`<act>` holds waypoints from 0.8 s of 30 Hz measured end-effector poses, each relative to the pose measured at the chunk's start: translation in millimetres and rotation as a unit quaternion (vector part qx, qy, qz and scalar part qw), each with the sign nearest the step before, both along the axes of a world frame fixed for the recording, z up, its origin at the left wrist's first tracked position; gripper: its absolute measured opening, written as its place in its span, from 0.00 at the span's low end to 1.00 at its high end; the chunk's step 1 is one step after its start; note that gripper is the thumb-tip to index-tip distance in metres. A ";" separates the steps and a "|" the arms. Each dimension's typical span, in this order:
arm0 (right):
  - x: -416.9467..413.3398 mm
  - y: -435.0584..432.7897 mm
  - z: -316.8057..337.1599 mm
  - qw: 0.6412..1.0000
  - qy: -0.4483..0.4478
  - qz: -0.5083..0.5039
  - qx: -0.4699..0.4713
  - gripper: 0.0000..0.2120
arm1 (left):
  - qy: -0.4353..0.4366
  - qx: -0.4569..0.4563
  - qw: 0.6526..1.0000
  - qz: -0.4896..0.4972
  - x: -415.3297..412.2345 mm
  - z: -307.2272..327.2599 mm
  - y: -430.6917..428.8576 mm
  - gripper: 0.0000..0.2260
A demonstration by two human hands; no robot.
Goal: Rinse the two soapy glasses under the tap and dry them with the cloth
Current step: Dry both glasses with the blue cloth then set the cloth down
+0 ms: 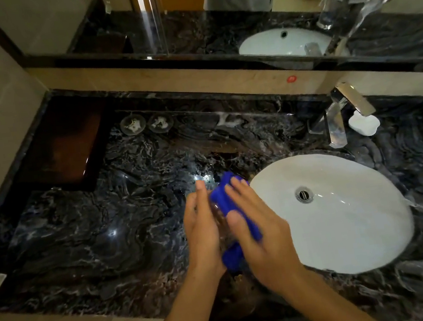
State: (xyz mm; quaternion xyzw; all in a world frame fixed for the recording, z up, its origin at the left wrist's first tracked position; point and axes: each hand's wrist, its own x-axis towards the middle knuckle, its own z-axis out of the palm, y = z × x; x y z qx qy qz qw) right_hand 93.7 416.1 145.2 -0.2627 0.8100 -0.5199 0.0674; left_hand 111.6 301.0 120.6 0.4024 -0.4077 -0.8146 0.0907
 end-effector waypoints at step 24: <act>-1.9 -17.7 -17.3 0.988 -0.140 -0.071 0.005 0.14 | -0.045 0.066 0.996 -0.036 2.2 -29.7 -17.3 0.45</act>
